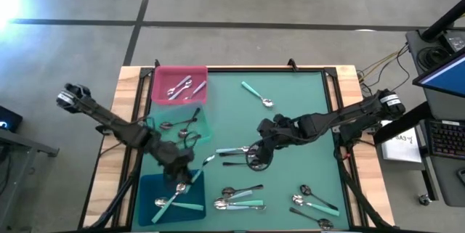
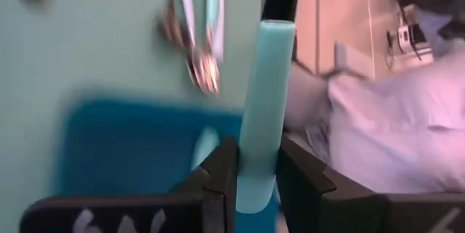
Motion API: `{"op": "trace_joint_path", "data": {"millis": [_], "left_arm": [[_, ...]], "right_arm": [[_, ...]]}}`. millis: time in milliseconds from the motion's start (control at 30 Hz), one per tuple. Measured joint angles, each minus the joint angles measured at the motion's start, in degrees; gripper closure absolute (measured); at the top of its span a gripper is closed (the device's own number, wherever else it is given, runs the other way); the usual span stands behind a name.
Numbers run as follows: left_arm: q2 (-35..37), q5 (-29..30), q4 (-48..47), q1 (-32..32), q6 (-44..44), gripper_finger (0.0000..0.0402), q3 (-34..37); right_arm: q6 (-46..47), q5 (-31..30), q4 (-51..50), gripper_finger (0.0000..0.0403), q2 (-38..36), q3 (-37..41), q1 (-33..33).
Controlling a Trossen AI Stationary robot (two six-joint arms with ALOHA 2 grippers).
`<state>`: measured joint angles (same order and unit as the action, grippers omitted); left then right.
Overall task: Sort silverware by color (type)
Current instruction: Put the light blue spoon into the blue bin
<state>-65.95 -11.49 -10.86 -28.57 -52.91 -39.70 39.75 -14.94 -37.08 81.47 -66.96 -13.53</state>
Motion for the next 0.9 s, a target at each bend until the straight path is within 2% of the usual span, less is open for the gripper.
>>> {"op": "trace_joint_path", "data": {"millis": [200, 333, 533, 700, 900], "left_arm": [[-0.2, 0.0, -6.9, -9.8, -18.3, 0.0347, 0.0], [-0.1, 0.0, -10.8, -13.9, -24.9, 0.0347, 0.0], [-1.8, -4.0, -11.7, -17.1, -28.4, 0.0347, 0.0], [-3.4, -4.6, -12.1, -17.1, -28.4, 0.0335, 0.0], [-4.1, -7.0, -12.1, -17.1, -28.3, 0.0328, 0.0]], "right_arm": [[2.6, 1.5, 0.0, 0.0212, 0.0, 2.2, -1.2], [3.8, 3.0, 0.0, 0.0212, 0.0, 3.1, -1.2], [5.4, 3.5, -0.2, 0.0217, 0.0, 4.2, -1.2], [6.6, 3.7, -1.3, 0.0223, 0.0, 4.4, -1.2], [11.1, 7.5, -5.7, 0.0225, 0.0, 4.4, -1.2]]}}
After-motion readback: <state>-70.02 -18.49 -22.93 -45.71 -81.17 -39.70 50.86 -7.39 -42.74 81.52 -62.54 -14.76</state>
